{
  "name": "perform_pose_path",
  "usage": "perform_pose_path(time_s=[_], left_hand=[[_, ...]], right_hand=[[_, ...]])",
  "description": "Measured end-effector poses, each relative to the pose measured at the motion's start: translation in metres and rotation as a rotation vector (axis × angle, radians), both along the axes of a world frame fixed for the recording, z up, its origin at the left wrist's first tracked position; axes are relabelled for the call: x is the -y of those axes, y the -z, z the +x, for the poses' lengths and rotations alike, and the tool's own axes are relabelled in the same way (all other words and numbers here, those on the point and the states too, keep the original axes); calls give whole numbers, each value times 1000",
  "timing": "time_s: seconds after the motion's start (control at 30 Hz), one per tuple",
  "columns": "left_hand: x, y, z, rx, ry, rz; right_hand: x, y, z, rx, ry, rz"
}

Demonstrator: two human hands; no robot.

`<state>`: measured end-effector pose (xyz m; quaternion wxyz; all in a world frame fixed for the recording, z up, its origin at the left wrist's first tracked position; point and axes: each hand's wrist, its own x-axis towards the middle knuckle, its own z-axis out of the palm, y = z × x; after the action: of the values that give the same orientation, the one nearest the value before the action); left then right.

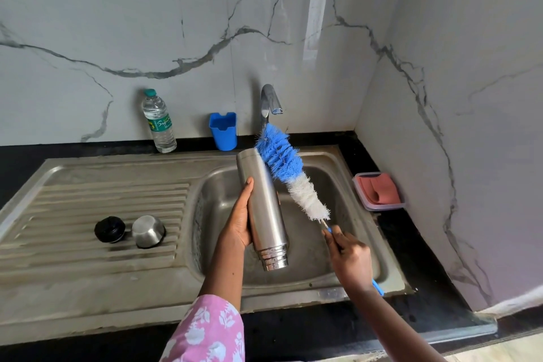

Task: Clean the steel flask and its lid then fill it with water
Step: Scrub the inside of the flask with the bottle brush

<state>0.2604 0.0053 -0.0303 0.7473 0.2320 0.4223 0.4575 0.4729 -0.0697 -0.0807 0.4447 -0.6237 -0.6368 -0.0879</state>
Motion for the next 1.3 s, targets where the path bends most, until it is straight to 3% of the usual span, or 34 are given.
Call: perform_pose_path(time_s=[0.5,0.8,1.13,1.3], left_hand=[[3,-5,10,-19,-11,-42],[2,-4,-3,20,-146,-29],[6,-20,0,-174,-99,-33],[8,-25,-6,-205,-137,-107]], right_hand=[[-5,-10,-16,-181,14,-34],[14,4,9,164,2,59],[-13,-29,9,303,38,60],[3,-11,28,363,-64,59]])
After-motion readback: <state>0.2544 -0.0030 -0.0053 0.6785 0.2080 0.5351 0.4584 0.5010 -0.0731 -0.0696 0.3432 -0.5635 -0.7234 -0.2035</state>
